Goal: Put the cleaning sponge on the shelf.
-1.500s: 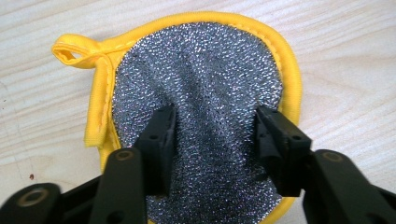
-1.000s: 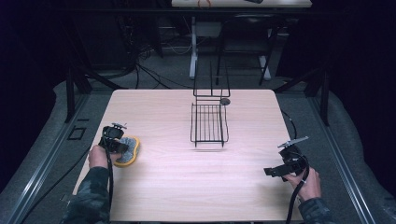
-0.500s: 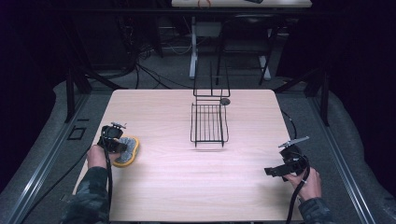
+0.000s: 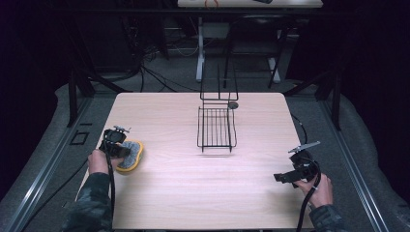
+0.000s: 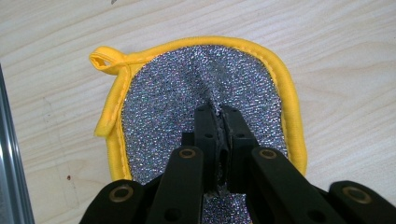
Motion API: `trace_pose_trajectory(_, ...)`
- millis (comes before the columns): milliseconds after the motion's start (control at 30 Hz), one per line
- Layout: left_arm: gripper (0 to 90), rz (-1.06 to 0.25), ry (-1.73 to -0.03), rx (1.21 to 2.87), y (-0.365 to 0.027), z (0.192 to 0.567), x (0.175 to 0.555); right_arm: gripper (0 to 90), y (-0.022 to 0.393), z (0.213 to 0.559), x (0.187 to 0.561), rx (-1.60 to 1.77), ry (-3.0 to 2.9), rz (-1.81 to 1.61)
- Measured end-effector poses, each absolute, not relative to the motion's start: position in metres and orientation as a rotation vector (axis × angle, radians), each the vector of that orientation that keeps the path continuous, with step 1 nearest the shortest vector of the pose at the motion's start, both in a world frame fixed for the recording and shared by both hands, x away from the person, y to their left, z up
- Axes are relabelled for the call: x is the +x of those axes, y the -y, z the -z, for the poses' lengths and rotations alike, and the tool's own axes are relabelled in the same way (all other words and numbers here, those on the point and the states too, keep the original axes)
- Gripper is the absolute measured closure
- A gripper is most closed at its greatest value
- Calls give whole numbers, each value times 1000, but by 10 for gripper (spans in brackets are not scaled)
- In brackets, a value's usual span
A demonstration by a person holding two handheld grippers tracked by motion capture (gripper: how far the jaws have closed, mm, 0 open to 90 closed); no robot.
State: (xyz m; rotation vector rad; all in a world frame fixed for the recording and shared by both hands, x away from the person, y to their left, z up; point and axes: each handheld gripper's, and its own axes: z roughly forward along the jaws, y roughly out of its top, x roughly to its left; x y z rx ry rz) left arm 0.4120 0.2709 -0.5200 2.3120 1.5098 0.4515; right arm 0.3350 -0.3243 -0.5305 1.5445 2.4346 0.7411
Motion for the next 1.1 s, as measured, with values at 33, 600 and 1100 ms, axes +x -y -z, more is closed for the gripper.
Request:
trace_pose_trajectory(33,867,-449,-1509,2311,-271,519,412,31,324,530,335,1544,-2435,-742)
trace_pose_trajectory(600,866,-455,-1446,2320,-263,505,408,31,324,531,335,1548,-2439,-736)
trace_pose_trajectory(1100,866,-408,-1387,2339,-255,494,407,27,323,530,335,1533,-2447,-726)
